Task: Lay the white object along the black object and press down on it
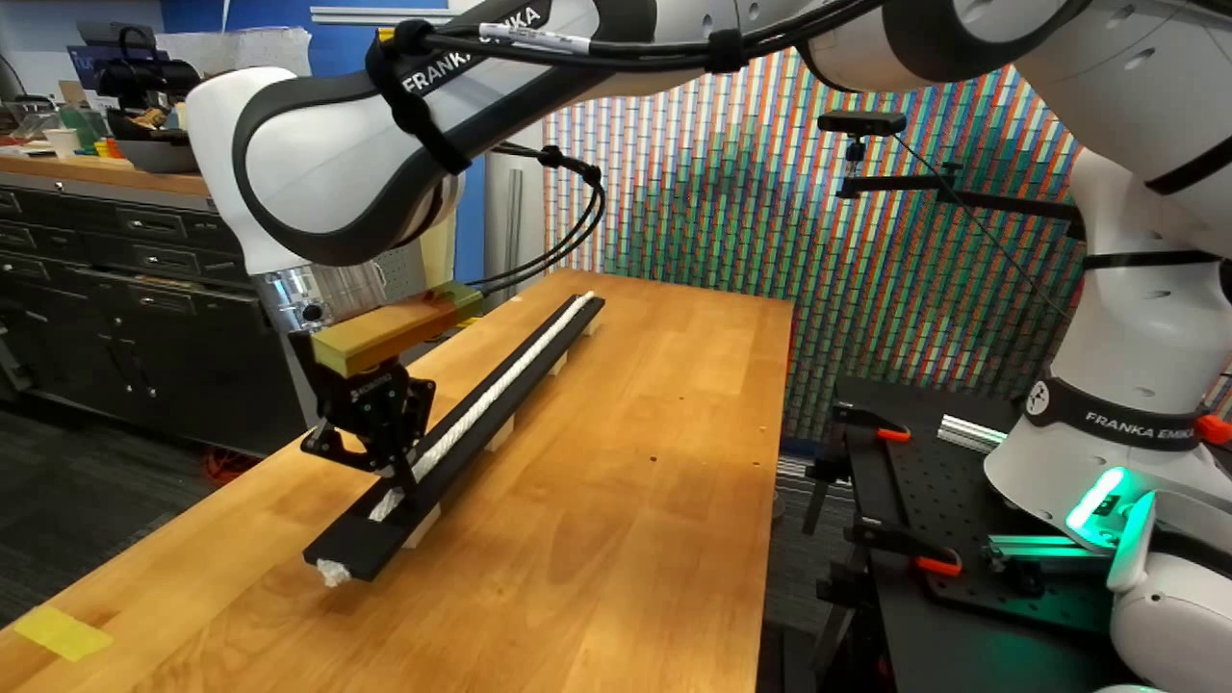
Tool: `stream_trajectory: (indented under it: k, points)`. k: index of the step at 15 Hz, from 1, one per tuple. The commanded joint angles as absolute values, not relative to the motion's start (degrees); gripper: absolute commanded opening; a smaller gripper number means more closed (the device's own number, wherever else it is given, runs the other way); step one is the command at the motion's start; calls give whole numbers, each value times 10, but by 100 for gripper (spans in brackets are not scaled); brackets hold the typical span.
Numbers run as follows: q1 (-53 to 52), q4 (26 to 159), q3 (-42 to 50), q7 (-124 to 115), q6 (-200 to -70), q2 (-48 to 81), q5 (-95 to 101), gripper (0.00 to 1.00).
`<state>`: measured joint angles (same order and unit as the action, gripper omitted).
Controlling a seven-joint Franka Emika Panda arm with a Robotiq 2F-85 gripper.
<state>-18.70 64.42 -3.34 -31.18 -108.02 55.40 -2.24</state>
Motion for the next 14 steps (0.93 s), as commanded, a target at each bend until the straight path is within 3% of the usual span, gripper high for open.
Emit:
stream_trajectory:
  k: [1, 14]
  points:
    - [-178, 621, -36, -296, -1087, 574, -40, 0]
    - [-173, 559, -33, -292, -990, 623, -56, 0]
